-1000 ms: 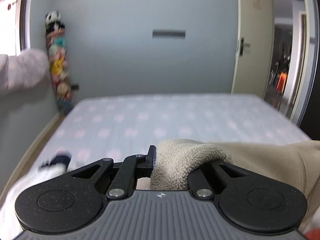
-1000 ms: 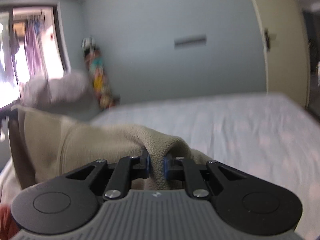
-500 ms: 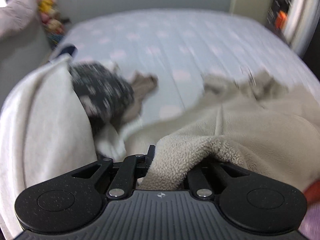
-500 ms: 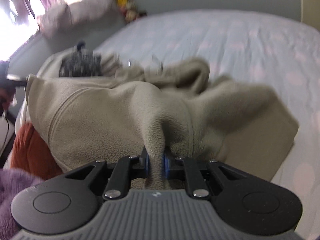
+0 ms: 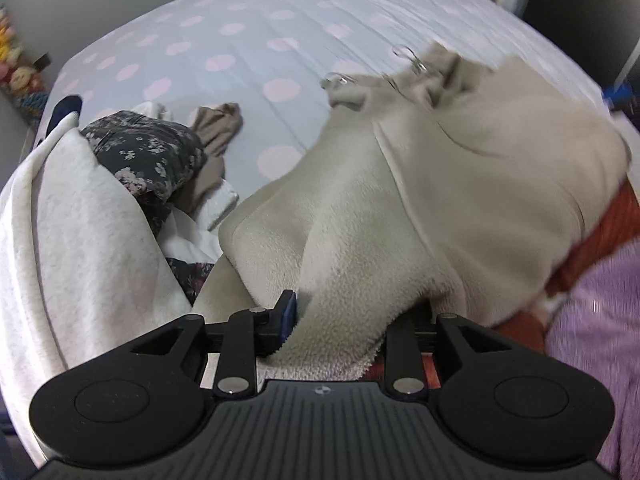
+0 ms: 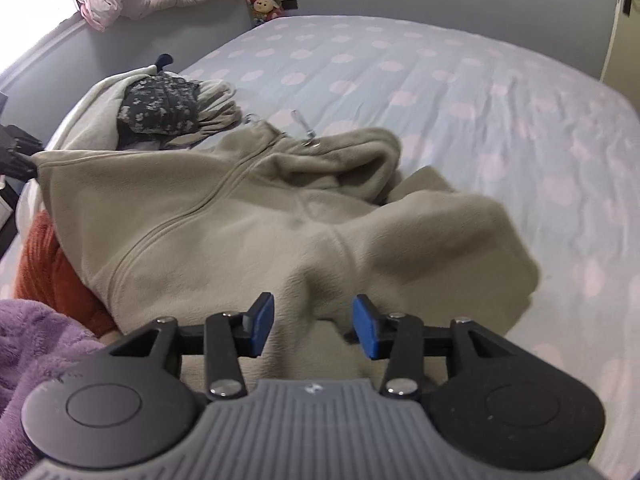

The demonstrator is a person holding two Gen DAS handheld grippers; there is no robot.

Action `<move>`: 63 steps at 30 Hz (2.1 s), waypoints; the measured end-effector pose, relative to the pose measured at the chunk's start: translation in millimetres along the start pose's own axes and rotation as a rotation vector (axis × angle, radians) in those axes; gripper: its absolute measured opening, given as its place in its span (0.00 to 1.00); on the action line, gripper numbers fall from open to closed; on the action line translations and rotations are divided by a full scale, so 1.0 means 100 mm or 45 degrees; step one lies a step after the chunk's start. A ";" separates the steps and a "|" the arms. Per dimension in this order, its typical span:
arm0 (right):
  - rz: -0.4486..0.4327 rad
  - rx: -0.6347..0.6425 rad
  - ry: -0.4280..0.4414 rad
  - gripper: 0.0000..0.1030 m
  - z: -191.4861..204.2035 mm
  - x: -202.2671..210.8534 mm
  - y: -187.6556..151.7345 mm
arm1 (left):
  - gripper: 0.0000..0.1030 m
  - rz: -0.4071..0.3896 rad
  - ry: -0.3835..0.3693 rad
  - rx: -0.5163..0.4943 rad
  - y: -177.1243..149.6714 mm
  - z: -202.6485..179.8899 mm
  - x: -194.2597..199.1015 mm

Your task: Fold clothes

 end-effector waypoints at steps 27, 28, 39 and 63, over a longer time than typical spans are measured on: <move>-0.040 -0.050 0.048 0.53 -0.02 -0.22 0.08 | 0.45 0.019 -0.022 -0.184 -0.14 -0.22 0.31; -0.042 -0.044 0.045 0.55 -0.02 -0.21 0.08 | 0.45 0.000 -0.020 -0.178 -0.12 -0.21 0.37; -0.052 0.081 -0.031 0.56 -0.17 -0.48 0.58 | 0.48 -0.166 0.025 -0.133 0.58 0.11 0.33; 0.293 0.328 0.044 0.62 -0.69 -2.25 1.37 | 0.52 0.364 -0.257 -0.075 0.98 0.76 -2.16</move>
Point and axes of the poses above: each gripper's, at about its wrist camera, not at the fingertips, and x roughly against the way its jaws point, z to its left, y to its top, the point moved 3 cm from there along -x, roughly the way its jaws point, and after that the axes turned 3 degrees about -y, right-handed, at the moved point
